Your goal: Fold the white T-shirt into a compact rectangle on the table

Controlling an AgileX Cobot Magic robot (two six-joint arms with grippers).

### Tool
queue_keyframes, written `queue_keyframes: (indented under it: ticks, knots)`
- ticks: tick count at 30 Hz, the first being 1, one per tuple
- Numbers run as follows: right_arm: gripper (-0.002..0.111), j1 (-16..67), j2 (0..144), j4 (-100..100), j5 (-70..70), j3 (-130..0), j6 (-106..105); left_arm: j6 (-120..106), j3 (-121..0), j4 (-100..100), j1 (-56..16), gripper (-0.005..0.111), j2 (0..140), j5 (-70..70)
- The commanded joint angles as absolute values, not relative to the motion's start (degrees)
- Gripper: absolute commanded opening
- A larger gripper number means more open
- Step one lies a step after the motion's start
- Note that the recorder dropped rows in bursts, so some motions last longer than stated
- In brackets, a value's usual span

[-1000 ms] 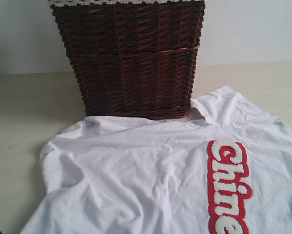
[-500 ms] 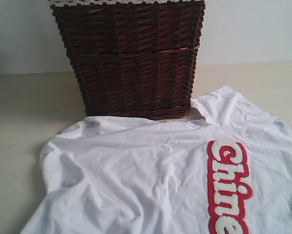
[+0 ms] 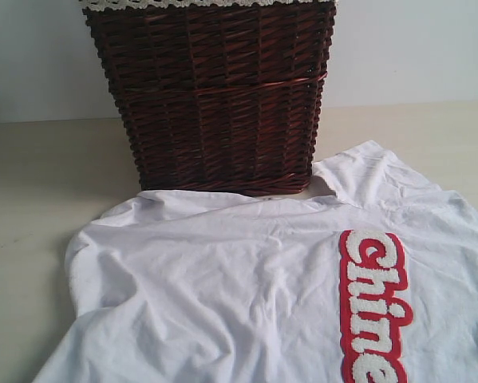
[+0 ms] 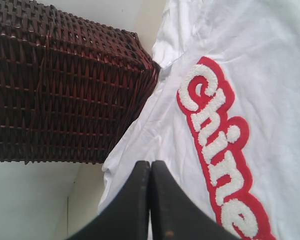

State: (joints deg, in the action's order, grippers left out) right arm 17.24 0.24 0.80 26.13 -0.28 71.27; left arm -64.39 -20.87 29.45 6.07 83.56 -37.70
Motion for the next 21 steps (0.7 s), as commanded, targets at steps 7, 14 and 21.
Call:
queue_keyframes:
  ticks: [7, 14, 21]
  knots:
    - [0.0, 17.22, 0.0, 0.38, 25.58, -0.22, 71.01, -64.5, -20.69, 26.32, 5.88, 0.0, 78.3, -41.86]
    - [0.0, 17.22, 0.0, 0.38, 25.58, -0.22, 71.01, -67.17, -20.69, 29.75, 5.88, 0.0, 78.74, -41.76]
    - [0.0, 17.22, 0.0, 0.38, 25.58, -0.22, 71.01, -71.95, -20.69, 35.88, 5.88, 0.0, 80.02, -40.55]
